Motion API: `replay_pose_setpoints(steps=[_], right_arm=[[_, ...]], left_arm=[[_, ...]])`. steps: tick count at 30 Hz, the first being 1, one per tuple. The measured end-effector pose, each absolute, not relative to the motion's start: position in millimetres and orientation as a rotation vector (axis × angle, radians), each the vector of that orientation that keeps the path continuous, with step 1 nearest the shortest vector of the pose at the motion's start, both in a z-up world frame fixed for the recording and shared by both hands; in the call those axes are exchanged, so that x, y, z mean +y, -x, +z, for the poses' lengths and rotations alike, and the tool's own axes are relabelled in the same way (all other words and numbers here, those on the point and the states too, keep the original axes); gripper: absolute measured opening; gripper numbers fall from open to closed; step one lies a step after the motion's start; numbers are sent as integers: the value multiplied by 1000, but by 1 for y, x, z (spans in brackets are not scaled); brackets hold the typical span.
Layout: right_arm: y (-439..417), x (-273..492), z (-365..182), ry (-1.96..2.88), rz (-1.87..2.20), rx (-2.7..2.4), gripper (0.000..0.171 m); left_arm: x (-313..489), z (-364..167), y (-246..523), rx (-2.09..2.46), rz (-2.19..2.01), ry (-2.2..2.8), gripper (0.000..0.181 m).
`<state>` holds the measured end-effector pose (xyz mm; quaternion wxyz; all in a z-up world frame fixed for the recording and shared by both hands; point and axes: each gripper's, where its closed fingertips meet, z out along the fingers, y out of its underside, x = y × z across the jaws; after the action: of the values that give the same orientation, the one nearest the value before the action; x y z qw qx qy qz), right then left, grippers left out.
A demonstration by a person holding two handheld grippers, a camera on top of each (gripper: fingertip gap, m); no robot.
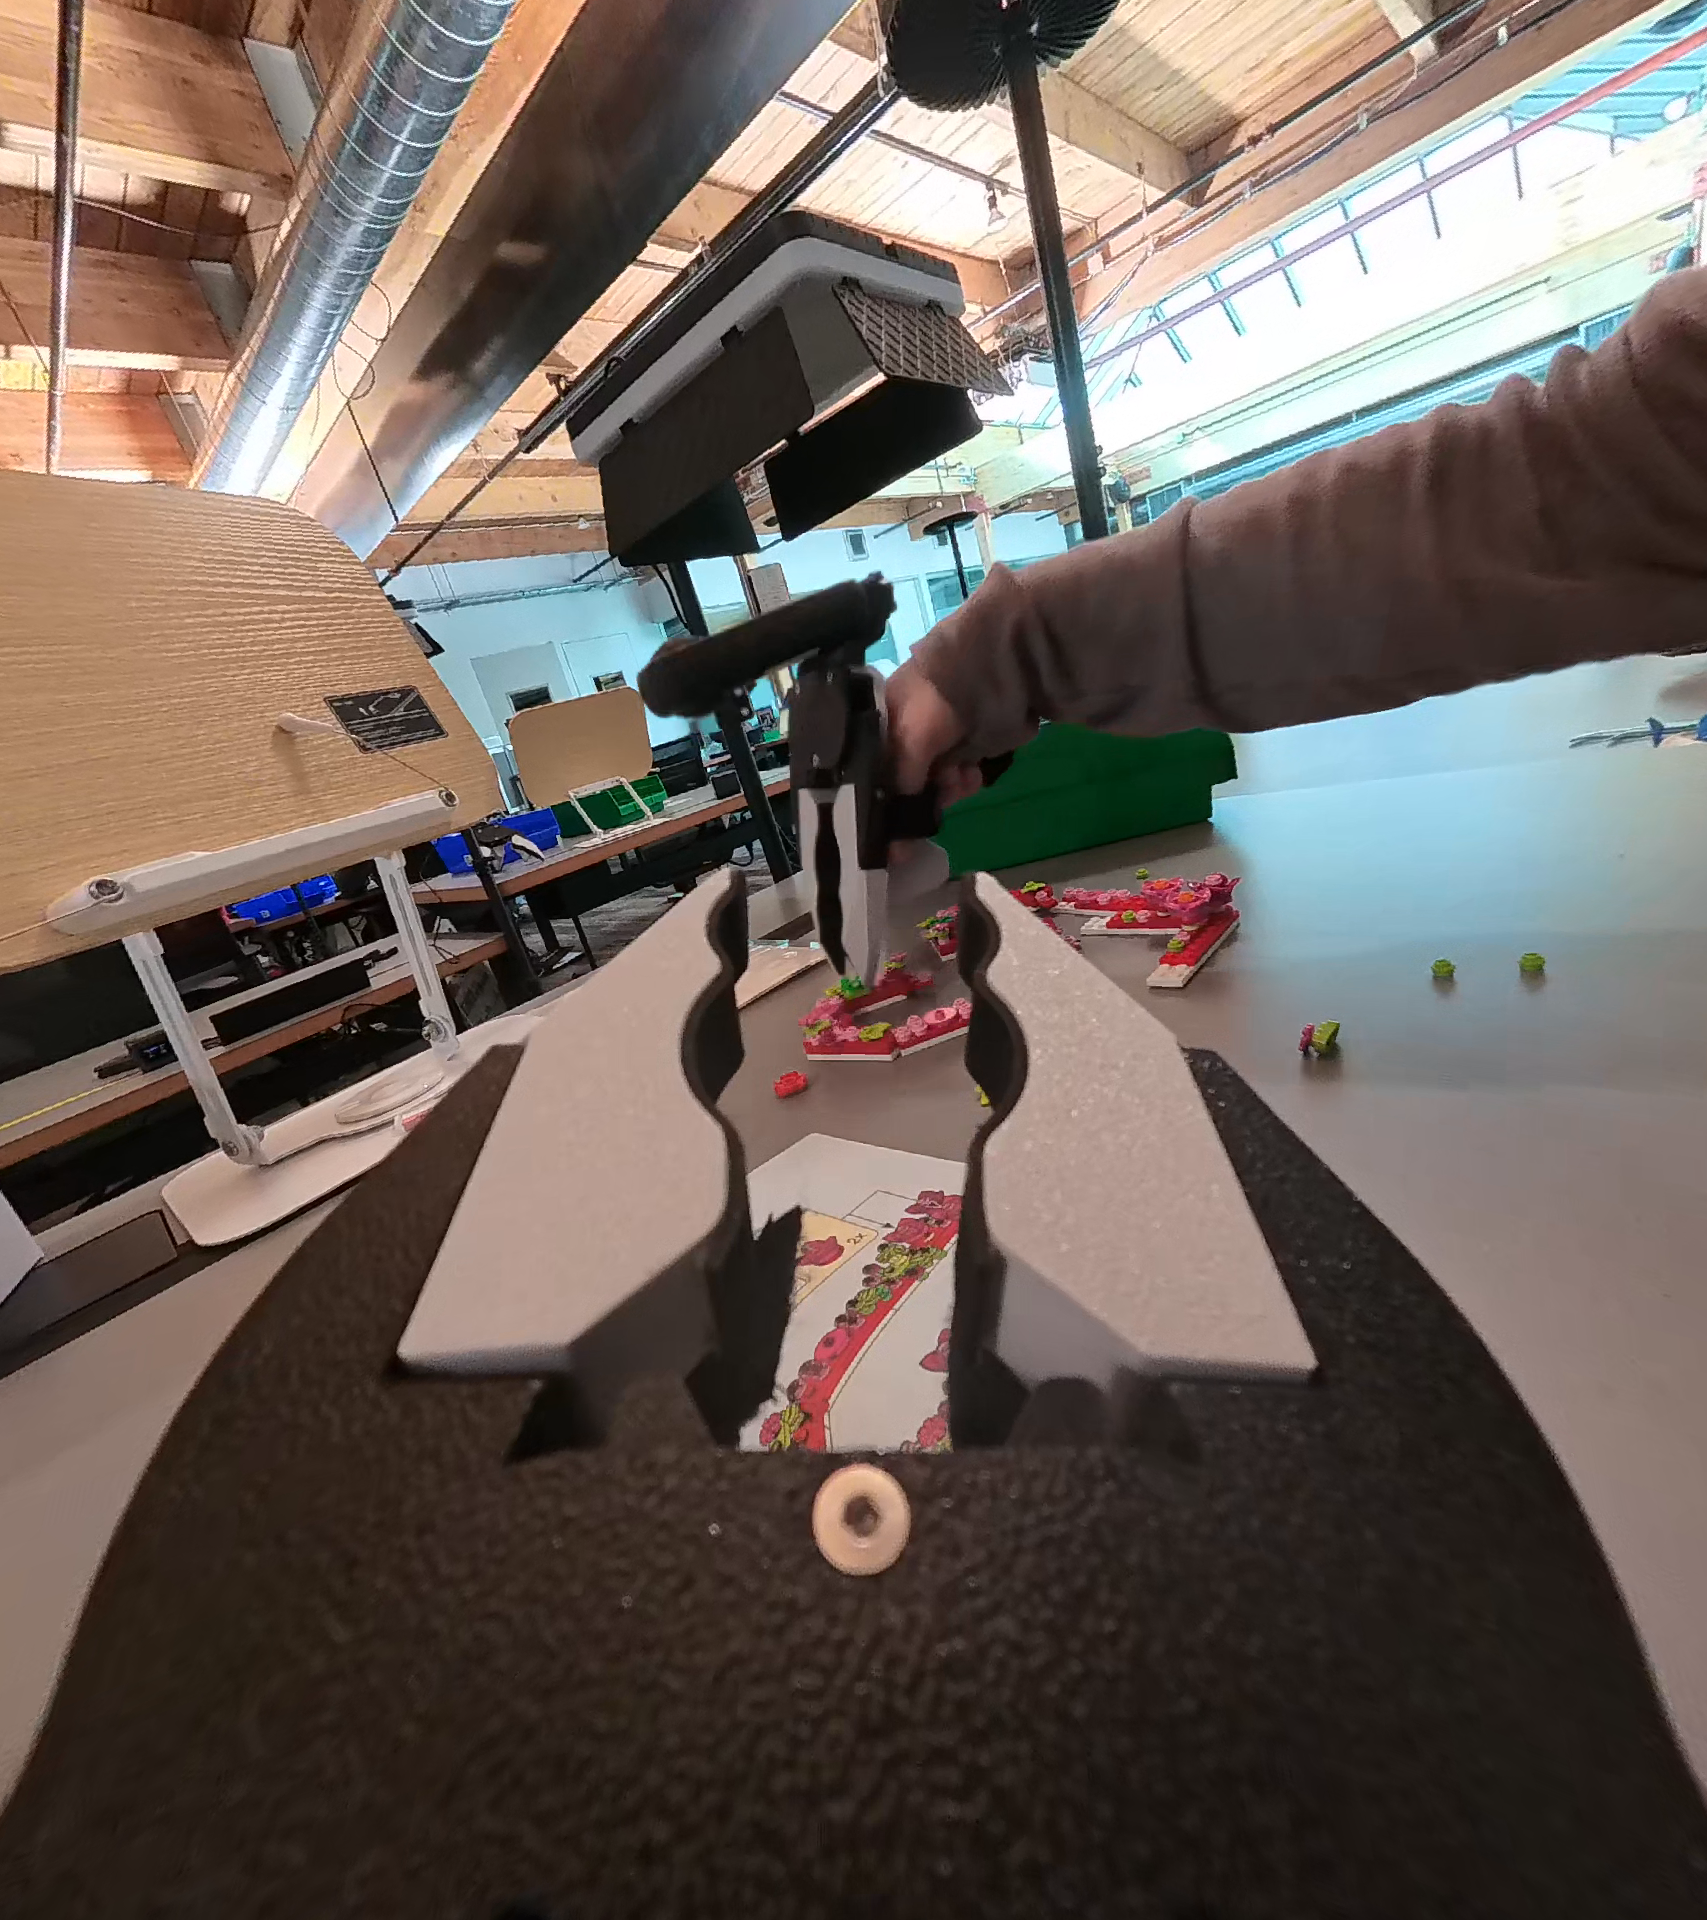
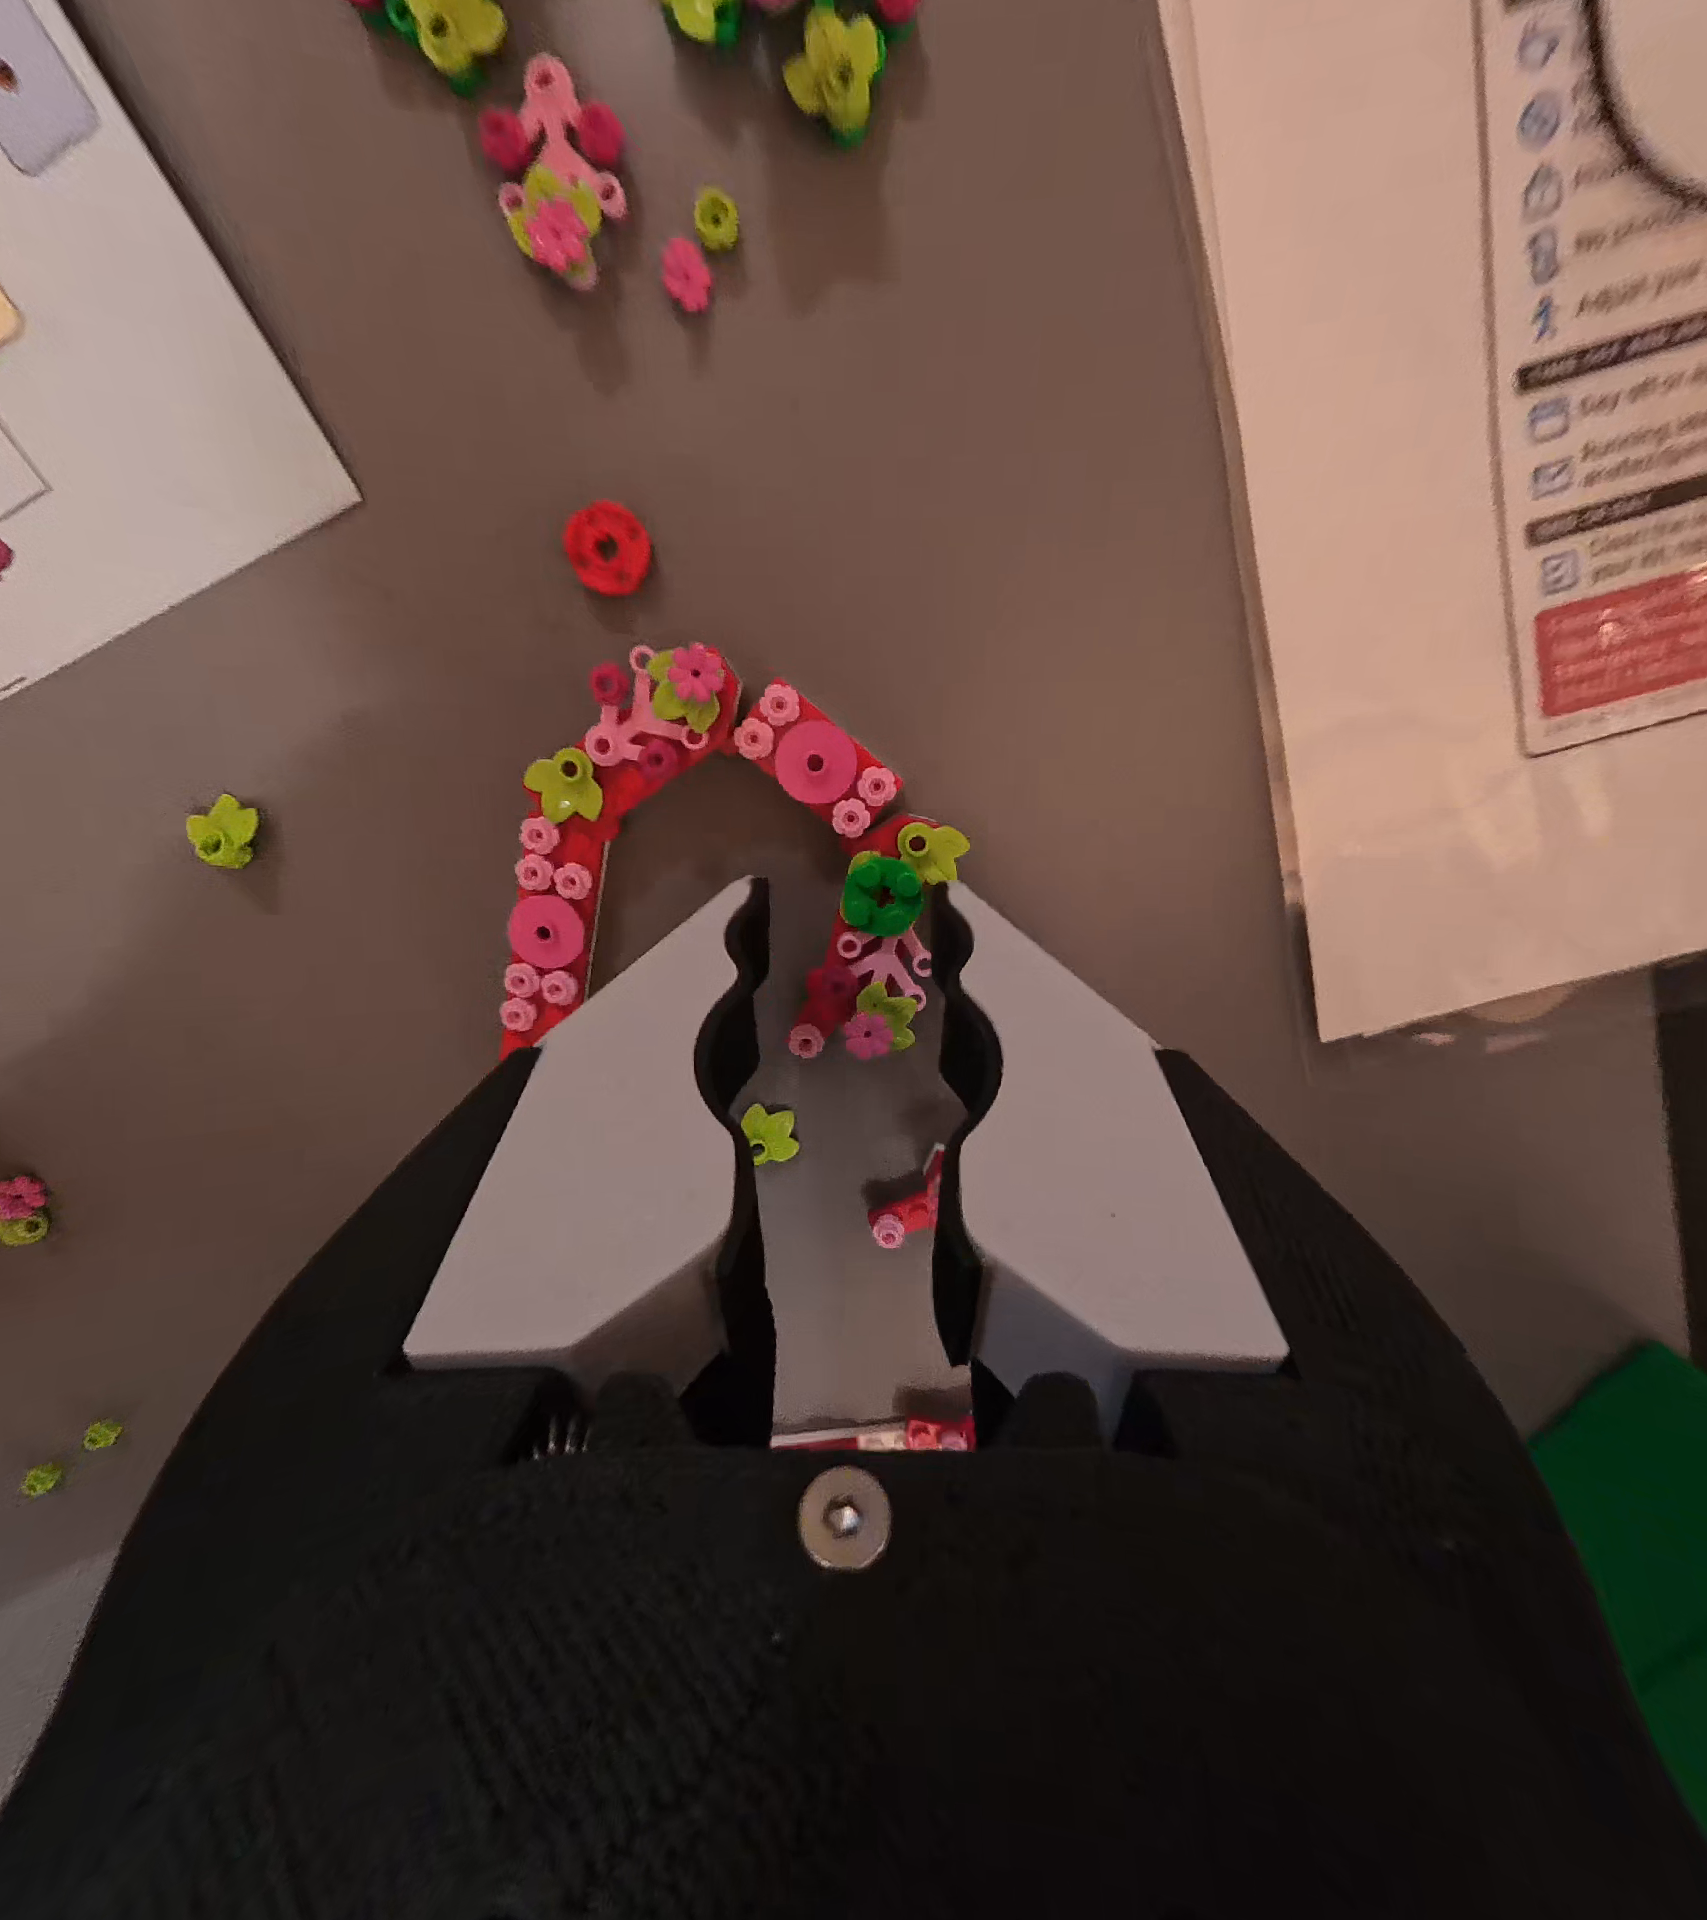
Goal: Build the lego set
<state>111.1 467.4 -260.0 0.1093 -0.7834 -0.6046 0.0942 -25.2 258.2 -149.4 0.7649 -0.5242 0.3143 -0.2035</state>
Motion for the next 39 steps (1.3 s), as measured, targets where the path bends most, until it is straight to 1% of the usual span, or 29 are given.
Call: replay_pose_setpoints(steps=[2,3,4,7,14,19,24,27,30,34,38,39], right_arm=[[-113,464,-248,2259,281,-1795,28],[-118,456,-245,2251,292,-1853,24],[-129,447,-245,2263,263,-1925,23],[-159,439,-255,2349,101,-2019,23],[-172,438,-275,2460,97,-1973,20],[-173,437,-281,2463,94,-1968,23],[-171,440,-282,2393,51,-2005,6],[-168,440,-279,2376,48,-2021,5],[-153,440,-263,2327,82,-2021,5],[-87,415,-243,2066,332,-2101,5],[-39,380,-256,1816,375,-2310,6],[-33,375,-260,1812,377,-2331,11]], left_arm=[[258,-149,26,682,-443,1138,37],[258,-149,26,681,-444,1138,37],[258,-149,25,681,-443,1139,37],[258,-149,25,684,-444,1137,37],[256,-149,23,697,-435,1129,37],[254,-149,21,711,-428,1121,37],[254,-149,21,714,-428,1121,37],[254,-149,21,715,-426,1121,37],[254,-149,20,716,-427,1121,37],[253,-149,19,722,-433,1119,37],[252,-149,19,722,-437,1115,37],[252,-149,19,722,-439,1117,37]])
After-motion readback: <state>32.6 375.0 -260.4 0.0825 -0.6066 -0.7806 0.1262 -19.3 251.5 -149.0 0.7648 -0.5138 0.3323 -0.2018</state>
